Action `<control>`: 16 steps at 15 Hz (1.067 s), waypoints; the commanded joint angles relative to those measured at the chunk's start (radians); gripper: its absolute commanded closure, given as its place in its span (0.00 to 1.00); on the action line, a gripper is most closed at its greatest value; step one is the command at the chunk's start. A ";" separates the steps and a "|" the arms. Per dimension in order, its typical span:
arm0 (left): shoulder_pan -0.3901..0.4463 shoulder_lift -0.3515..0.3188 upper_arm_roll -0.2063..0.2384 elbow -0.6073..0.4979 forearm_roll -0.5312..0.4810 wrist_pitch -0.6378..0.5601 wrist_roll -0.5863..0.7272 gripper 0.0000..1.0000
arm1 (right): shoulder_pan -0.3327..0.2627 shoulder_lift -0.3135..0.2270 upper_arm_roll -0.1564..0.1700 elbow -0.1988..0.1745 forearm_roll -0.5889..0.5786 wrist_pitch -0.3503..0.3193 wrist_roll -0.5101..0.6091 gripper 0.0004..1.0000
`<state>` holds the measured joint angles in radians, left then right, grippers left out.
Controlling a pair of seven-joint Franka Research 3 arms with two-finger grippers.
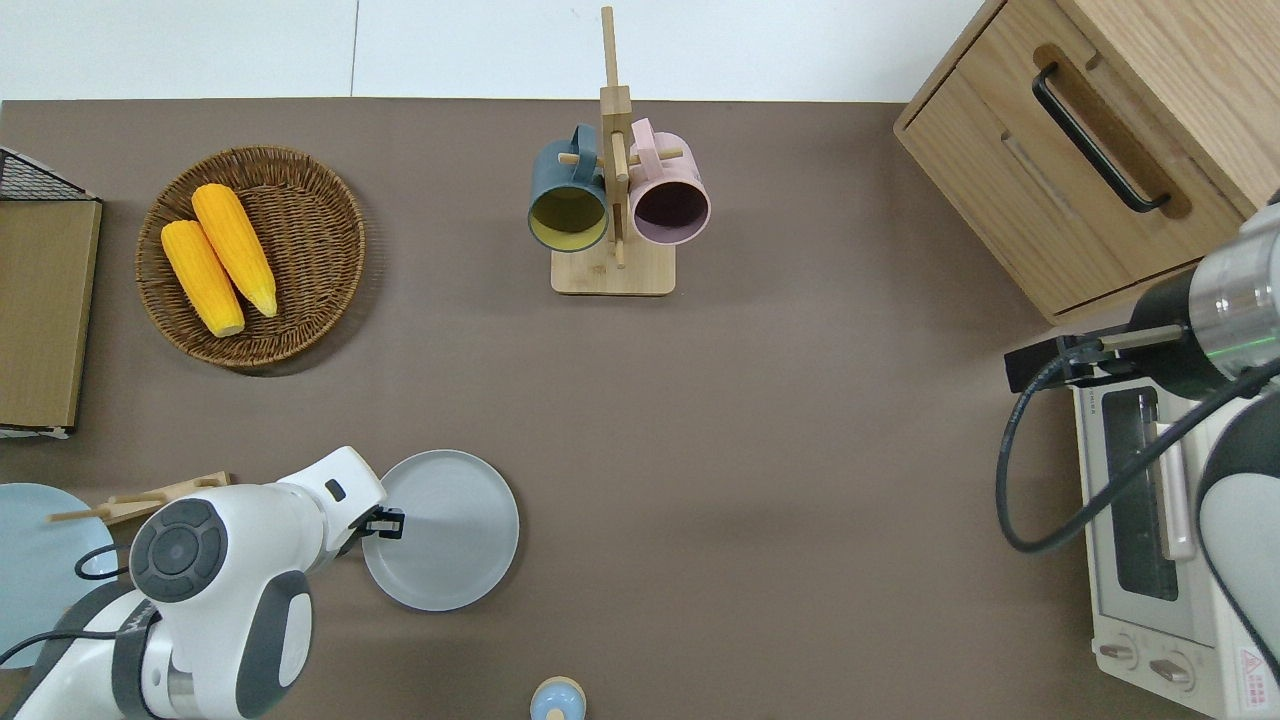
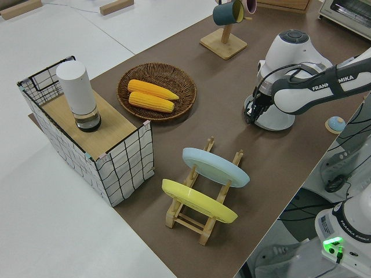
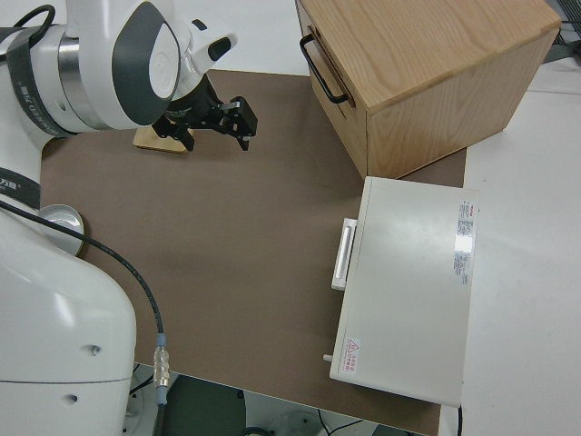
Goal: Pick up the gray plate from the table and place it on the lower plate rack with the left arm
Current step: 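Lift the gray plate with the left gripper toward the wooden rack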
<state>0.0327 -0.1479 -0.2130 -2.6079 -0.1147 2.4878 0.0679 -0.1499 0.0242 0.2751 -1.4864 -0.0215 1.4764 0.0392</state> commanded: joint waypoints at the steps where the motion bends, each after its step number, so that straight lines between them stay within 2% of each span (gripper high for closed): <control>1: 0.004 -0.064 0.017 0.026 -0.003 -0.113 -0.017 1.00 | -0.019 -0.003 0.018 0.009 -0.002 -0.014 0.013 0.02; 4: 0.006 -0.094 0.021 0.066 -0.005 -0.205 -0.016 1.00 | -0.020 -0.003 0.018 0.009 -0.002 -0.013 0.013 0.02; 7: 0.012 -0.125 0.023 0.074 -0.005 -0.242 -0.017 1.00 | -0.019 -0.003 0.018 0.009 -0.002 -0.013 0.013 0.02; 16: 0.012 -0.156 0.038 0.101 -0.007 -0.308 -0.017 1.00 | -0.019 -0.003 0.018 0.009 -0.002 -0.014 0.013 0.02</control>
<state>0.0434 -0.2702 -0.1830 -2.5216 -0.1151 2.2282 0.0591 -0.1499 0.0242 0.2751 -1.4864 -0.0215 1.4764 0.0392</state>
